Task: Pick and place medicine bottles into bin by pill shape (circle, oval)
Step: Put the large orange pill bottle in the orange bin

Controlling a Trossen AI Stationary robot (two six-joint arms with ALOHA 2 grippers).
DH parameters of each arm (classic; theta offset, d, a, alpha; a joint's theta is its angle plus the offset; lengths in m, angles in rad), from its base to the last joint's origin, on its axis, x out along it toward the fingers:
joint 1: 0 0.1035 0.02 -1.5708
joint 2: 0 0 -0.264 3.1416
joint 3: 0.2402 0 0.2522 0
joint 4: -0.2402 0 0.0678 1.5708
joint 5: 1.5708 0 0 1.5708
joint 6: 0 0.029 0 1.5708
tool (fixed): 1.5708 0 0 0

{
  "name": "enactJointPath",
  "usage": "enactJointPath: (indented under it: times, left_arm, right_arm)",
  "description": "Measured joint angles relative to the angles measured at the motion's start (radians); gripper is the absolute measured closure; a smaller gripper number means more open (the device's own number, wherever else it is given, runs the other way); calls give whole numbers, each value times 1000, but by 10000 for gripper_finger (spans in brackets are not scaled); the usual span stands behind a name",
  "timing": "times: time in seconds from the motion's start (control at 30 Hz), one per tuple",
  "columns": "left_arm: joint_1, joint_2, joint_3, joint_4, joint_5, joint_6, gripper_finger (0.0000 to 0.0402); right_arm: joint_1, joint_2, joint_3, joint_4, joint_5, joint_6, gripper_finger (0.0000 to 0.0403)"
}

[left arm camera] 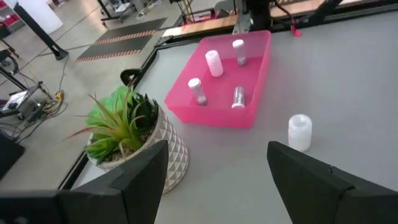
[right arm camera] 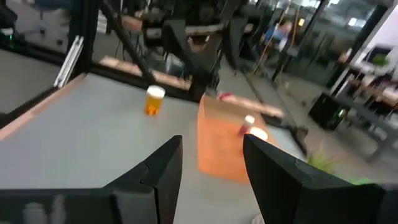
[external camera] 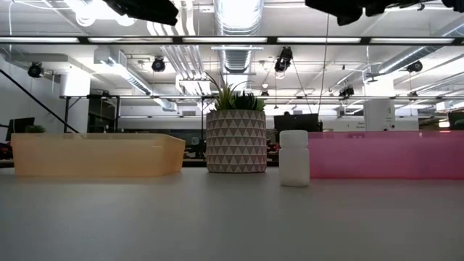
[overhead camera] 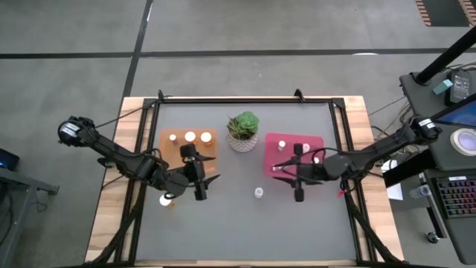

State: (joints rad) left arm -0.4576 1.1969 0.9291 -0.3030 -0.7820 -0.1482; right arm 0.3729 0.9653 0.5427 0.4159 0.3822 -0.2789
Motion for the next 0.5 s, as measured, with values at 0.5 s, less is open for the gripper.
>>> enactJointPath:
  times: [0.5]
  left_arm:
    - [67, 0, 5, 204, -12, 53, 143]
  right_arm:
    - [-20, -214, -167, 140, -80, -55, 254]
